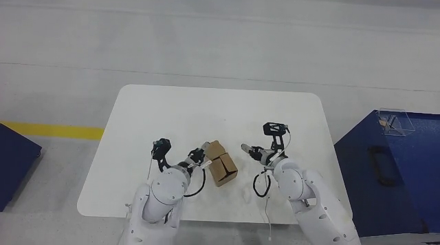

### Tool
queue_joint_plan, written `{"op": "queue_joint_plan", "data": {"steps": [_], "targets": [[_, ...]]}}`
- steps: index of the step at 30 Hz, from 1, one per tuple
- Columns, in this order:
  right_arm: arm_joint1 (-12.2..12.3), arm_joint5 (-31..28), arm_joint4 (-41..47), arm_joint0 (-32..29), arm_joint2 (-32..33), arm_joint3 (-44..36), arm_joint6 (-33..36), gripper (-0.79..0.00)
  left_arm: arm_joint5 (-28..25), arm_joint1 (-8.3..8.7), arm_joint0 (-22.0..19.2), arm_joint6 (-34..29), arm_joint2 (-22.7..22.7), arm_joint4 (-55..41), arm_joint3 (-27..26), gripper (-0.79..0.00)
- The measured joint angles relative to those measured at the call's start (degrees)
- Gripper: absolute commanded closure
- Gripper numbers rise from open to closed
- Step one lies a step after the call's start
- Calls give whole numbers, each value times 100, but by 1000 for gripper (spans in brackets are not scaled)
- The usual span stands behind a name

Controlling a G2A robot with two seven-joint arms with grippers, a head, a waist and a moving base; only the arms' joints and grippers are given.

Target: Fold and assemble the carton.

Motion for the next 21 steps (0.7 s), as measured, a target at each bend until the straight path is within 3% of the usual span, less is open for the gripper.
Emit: {"op": "queue_joint_plan", "data": {"steps": [4, 11, 15, 18, 21], "targets": [[0, 0, 0, 0, 0, 0, 0, -785, -830, 64, -501, -110, -410, -582, 962, -785], [0, 0, 0, 0, 0, 0, 0, -785, -2015, 169, -1129, -640, -574, -1127, 2410, -634], [0, 0, 0, 0, 0, 0, 0, -785, -2341, 200, -1271, -733, -596, -1455, 2832, -440], [0, 0, 0, 0, 0, 0, 0, -785, -2482, 220, -1295, -693, -559, -1562, 3001, -391], [0, 0, 0, 0, 0, 0, 0, -785, -2484, 243, -1360, -699, -544, -1657, 3157, -391]]}}
